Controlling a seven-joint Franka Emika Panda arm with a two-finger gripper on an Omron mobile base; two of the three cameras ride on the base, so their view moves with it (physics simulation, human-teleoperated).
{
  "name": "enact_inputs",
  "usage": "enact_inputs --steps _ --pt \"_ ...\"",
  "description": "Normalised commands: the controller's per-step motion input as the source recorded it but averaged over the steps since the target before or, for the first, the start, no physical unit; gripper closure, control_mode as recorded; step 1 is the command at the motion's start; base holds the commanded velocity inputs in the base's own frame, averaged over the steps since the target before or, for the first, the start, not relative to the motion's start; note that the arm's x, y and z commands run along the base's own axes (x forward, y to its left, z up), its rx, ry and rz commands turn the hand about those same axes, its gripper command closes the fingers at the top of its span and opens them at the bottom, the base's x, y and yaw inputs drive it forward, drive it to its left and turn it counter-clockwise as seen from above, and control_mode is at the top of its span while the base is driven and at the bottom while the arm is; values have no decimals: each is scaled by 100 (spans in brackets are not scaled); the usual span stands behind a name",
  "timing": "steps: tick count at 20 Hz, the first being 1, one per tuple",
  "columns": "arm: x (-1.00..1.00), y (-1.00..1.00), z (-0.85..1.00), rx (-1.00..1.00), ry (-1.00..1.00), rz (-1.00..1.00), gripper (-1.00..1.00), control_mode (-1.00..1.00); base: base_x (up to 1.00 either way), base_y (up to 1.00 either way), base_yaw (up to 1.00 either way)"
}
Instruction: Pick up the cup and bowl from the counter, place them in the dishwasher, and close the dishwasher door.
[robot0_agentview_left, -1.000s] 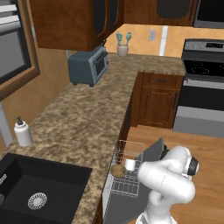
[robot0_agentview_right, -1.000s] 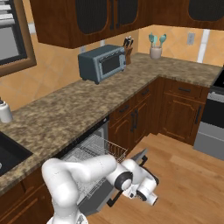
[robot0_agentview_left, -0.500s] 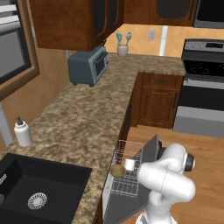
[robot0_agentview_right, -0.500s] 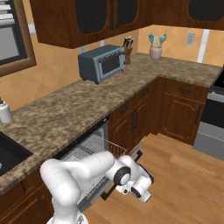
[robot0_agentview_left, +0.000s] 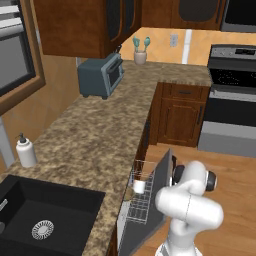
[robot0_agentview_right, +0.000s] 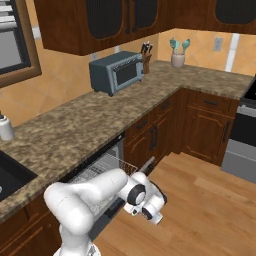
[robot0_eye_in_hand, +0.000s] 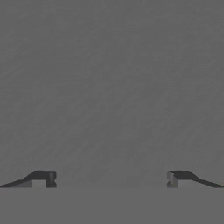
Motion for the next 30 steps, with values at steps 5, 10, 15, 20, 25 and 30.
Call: enact_inputs --steps 5,10,15,20,25,30 --pt "51 100 0 0 0 2 -100 -100 0 0 0" --pt "60 100 0 0 0 2 -100 -100 0 0 0" --pt "63 100 0 0 0 2 -100 -100 0 0 0" --pt "58 100 0 0 0 1 -100 -100 0 0 0" --pt "52 100 -1 0 0 1 -100 -100 0 0 0" --pt "43 100 -4 0 1 0 -100 -100 0 0 0"
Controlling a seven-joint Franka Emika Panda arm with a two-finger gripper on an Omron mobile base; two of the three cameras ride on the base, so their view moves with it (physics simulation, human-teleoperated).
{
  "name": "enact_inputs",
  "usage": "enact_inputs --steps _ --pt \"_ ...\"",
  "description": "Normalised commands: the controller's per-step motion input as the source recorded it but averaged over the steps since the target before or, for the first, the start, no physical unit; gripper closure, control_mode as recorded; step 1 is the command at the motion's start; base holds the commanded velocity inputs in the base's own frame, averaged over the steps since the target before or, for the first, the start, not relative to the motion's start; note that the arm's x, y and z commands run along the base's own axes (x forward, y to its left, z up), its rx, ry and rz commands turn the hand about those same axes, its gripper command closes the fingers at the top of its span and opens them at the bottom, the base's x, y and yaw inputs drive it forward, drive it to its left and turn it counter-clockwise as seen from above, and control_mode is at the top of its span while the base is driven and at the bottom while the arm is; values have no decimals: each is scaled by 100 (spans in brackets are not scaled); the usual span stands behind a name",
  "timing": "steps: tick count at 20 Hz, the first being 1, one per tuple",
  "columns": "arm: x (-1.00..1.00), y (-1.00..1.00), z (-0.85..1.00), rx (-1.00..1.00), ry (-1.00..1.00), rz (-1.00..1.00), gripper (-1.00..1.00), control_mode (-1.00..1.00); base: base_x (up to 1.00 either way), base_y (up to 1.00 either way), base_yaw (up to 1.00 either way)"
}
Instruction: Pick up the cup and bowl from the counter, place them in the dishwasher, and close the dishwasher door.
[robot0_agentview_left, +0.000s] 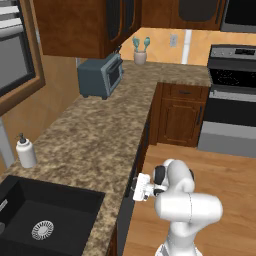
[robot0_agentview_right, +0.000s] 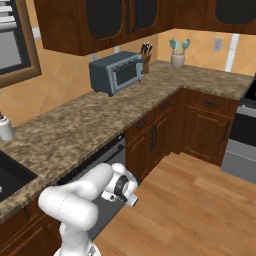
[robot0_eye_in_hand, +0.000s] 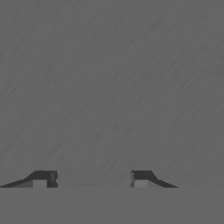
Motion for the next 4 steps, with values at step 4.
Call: enact_inputs --steps 4 --pt "29 97 0 0 2 0 -100 -100 0 0 0"
